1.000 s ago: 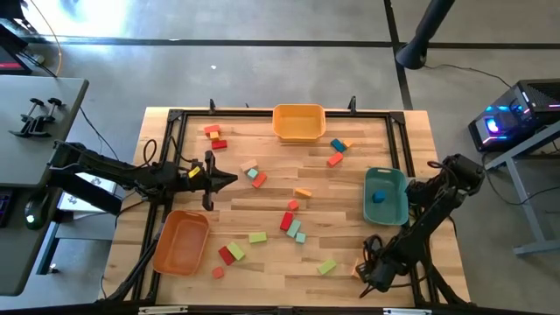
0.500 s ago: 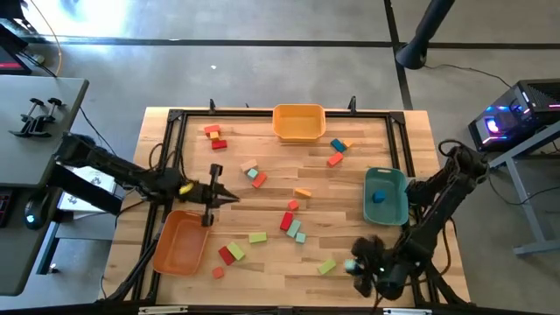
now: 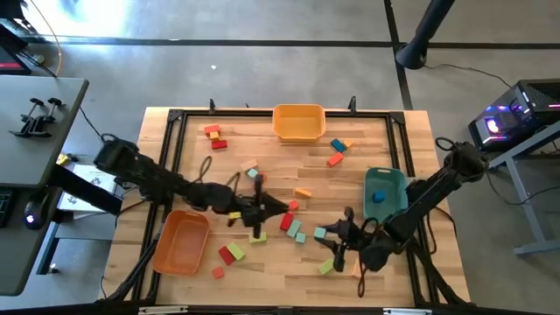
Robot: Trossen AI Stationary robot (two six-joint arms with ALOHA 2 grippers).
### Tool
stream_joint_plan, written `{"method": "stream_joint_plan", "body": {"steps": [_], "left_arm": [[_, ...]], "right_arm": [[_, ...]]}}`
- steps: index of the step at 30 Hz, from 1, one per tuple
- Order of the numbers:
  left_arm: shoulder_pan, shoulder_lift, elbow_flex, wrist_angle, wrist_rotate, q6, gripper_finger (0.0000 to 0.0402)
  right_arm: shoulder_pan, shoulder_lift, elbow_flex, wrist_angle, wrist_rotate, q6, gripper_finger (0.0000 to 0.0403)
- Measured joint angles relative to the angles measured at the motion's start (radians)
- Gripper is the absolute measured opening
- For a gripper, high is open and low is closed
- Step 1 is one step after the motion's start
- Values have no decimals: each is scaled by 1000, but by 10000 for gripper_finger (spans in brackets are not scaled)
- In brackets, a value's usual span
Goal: Sort blocks by size
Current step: Put the light blue square block into the orange bin
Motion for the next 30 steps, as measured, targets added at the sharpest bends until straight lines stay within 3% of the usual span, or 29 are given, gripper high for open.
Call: {"method": "stream_joint_plan", "body": {"steps": [4, 8, 14, 21, 30], "left_arm": [[-1, 78, 93, -52, 5, 61, 130], [-1, 133, 153, -53, 8, 147, 202], [3, 186, 218, -30, -7, 170, 270], [5, 203, 237, -44, -39, 161, 267], [5, 203, 237, -101, -55, 172, 213]], "right_arm": [[-51, -18, -79, 292, 6, -126, 128], [-126, -29, -129, 530, -98, -195, 128], [-237, -16, -147, 572, -273, -154, 128], [-276, -6, -148, 591, -398, -160, 128], [-277, -6, -148, 586, -461, -101, 140]]}}
